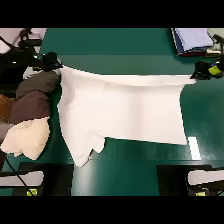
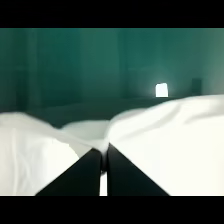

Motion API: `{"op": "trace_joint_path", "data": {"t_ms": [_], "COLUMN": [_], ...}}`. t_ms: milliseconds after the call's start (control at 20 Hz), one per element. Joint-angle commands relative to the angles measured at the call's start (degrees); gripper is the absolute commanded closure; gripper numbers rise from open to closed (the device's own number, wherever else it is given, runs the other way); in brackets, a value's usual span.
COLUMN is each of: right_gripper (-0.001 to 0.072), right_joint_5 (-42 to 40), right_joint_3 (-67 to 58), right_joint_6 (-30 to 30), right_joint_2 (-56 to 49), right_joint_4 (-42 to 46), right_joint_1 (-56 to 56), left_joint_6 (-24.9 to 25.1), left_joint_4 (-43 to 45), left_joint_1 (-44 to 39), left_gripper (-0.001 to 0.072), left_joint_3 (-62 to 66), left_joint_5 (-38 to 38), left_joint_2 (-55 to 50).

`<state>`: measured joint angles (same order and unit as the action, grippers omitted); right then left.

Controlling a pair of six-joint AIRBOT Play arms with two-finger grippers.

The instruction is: Fold the shirts.

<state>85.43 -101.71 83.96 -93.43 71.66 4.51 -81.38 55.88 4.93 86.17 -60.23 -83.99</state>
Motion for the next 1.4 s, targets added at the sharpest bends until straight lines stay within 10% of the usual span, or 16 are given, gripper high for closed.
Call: {"op": "trace_joint_path", "data": {"t_ms": [0,600,700,1000,1350], "right_gripper": [0.07,0.0673,0.035,0.0343,0.0343], "right_joint_5": [-3.0,-6.0,-5.8,-2.7,-7.3], "right_joint_3": [-6.9,14.0,16.0,24.3,38.9], "right_joint_6": [0.0,-1.5,-1.5,-2.9,-3.0], "right_joint_2": [-8.0,-1.4,-0.9,11.5,27.3], "right_joint_4": [-1.4,0.9,-1.6,-4.5,-4.6], "right_joint_1": [-0.5,-0.5,-0.2,2.5,2.6], "left_joint_6": [2.0,5.2,3.0,-2.5,-7.3], "left_joint_4": [-3.1,5.6,6.0,19.5,15.6], "left_joint_1": [0.1,0.0,0.1,0.0,0.0], "left_gripper": [0.0685,0.0678,0.0252,0.0253,0.0252], "left_joint_3": [-0.6,-11.3,-12.2,-18.3,-50.1], "left_joint_5": [9.1,-6.1,-6.9,-15.2,-14.2], "left_joint_2": [-4.2,-4.2,-4.2,8.7,30.9]}}
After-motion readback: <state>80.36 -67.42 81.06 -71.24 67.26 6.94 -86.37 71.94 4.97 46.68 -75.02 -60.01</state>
